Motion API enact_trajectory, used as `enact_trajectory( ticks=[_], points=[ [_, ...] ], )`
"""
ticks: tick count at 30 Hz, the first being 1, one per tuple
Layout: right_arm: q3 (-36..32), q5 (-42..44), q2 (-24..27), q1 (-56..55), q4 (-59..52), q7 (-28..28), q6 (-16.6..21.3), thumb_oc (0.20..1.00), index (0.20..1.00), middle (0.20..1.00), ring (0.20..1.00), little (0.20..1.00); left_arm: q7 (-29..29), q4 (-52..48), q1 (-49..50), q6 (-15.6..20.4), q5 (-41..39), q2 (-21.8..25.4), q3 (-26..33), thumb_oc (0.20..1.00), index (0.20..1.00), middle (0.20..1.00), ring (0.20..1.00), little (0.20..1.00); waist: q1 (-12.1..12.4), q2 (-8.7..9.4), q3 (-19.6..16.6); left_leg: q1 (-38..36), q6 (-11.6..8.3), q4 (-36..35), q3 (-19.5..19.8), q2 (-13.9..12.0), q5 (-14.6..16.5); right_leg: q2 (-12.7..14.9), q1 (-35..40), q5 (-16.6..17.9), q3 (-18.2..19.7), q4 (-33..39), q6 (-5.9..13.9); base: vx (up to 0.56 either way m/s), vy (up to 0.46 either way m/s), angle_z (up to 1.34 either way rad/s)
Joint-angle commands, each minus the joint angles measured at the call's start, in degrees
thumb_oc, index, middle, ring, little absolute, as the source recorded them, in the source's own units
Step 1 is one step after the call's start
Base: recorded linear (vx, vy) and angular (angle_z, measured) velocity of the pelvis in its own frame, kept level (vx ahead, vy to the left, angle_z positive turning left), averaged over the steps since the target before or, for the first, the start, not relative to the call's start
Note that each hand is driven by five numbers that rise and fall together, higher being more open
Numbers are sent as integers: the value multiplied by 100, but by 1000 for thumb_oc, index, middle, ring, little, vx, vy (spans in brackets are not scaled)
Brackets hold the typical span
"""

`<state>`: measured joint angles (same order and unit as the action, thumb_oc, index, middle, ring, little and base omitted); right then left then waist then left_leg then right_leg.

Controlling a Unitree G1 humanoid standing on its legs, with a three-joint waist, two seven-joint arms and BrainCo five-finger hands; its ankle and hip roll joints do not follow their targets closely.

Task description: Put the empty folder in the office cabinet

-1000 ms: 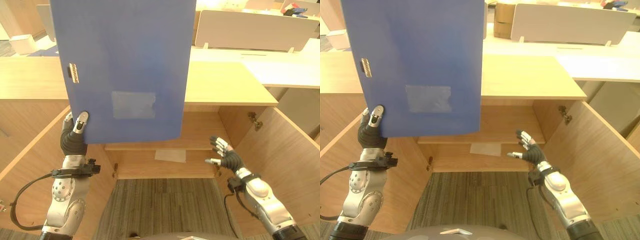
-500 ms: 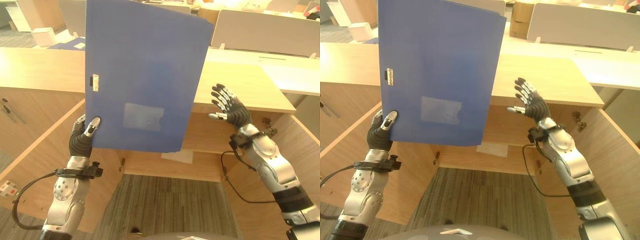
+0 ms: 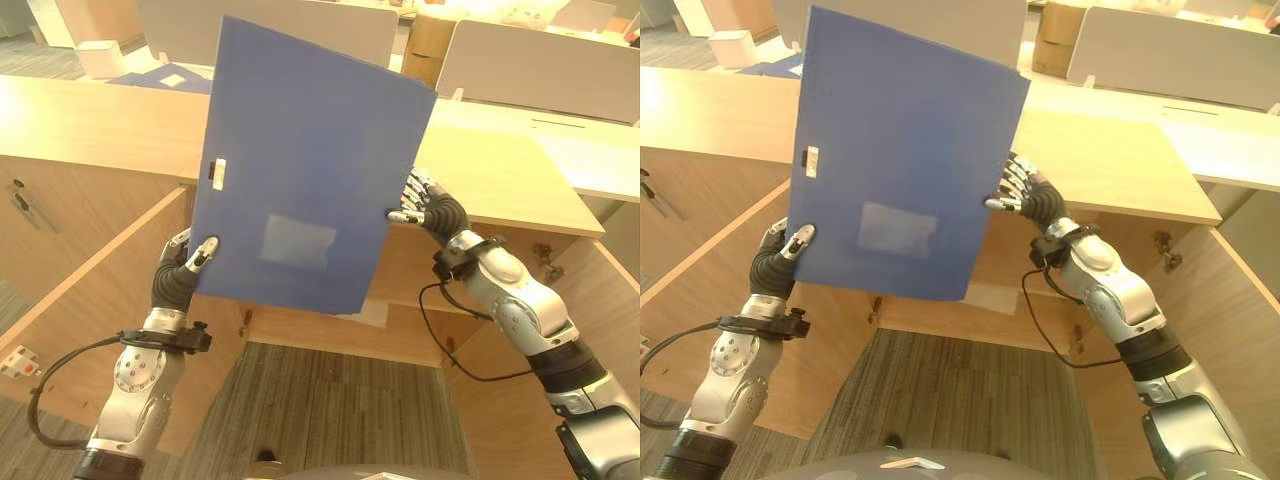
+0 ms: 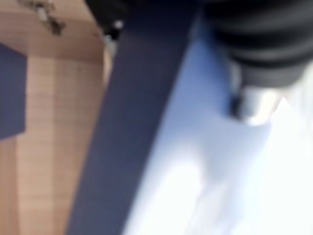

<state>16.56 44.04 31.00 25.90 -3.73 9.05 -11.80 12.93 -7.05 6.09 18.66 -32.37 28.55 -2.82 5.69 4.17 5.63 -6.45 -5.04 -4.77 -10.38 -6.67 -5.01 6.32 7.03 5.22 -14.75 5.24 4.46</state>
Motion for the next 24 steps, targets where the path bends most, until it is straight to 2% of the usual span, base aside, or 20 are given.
enact_trajectory(
  ticks=[1,8,12,13,14,15,23,24],
  points=[
    [-102,306,-53,720,25,-194,91,1000,1000,1000,1000,1000,-69,3,-873,353,15,241,-222,200,200,200,200,200,59,-172,-139,-161,194,-23,294,87,634,121,223,-453,-58,-24,150,0,0,0],
    [354,497,-514,1095,98,-557,-48,1000,1000,1000,1000,1000,-189,138,-1167,289,-5,76,-663,200,200,200,200,200,51,-193,-152,-178,181,-23,268,67,631,105,223,-461,-32,-24,134,0,0,0],
    [469,455,-659,1182,185,-673,-8,1000,1000,1000,1000,1000,-200,193,-1238,260,-63,2,-811,200,200,200,200,200,53,-201,-162,-178,177,-23,256,61,626,106,222,-457,-36,-24,131,0,0,0],
    [520,413,-719,1225,222,-711,39,586,586,586,586,586,-192,200,-1241,256,-103,-24,-872,200,200,200,200,200,63,-207,-162,-172,177,-23,259,63,618,104,222,-459,-39,-24,125,0,0,0],
    [532,403,-730,1234,229,-729,52,539,539,539,539,539,-188,203,-1243,259,-109,-30,-888,200,200,200,200,200,65,-207,-161,-171,177,-23,258,63,619,105,223,-459,-41,-24,124,0,0,0],
    [560,347,-776,1253,254,-771,130,200,200,200,200,200,-180,205,-1249,248,-123,-57,-963,200,200,200,200,200,71,-208,-156,-172,178,-23,261,63,622,106,225,-459,-51,-24,124,0,0,0],
    [565,-227,-833,1341,388,-848,427,200,200,200,200,200,-339,193,-1267,266,-212,-82,-1087,200,200,200,200,200,88,-218,-145,-156,180,-23,296,70,619,109,230,-462,-69,-24,120,0,0,0],
    [557,-389,-804,1335,372,-835,498,200,200,200,200,200,-441,202,-1261,292,-212,-92,-1075,467,467,467,467,467,88,-222,-139,-154,182,-23,301,71,618,113,227,-460,-71,-24,117,0,0,0]
  ],
)
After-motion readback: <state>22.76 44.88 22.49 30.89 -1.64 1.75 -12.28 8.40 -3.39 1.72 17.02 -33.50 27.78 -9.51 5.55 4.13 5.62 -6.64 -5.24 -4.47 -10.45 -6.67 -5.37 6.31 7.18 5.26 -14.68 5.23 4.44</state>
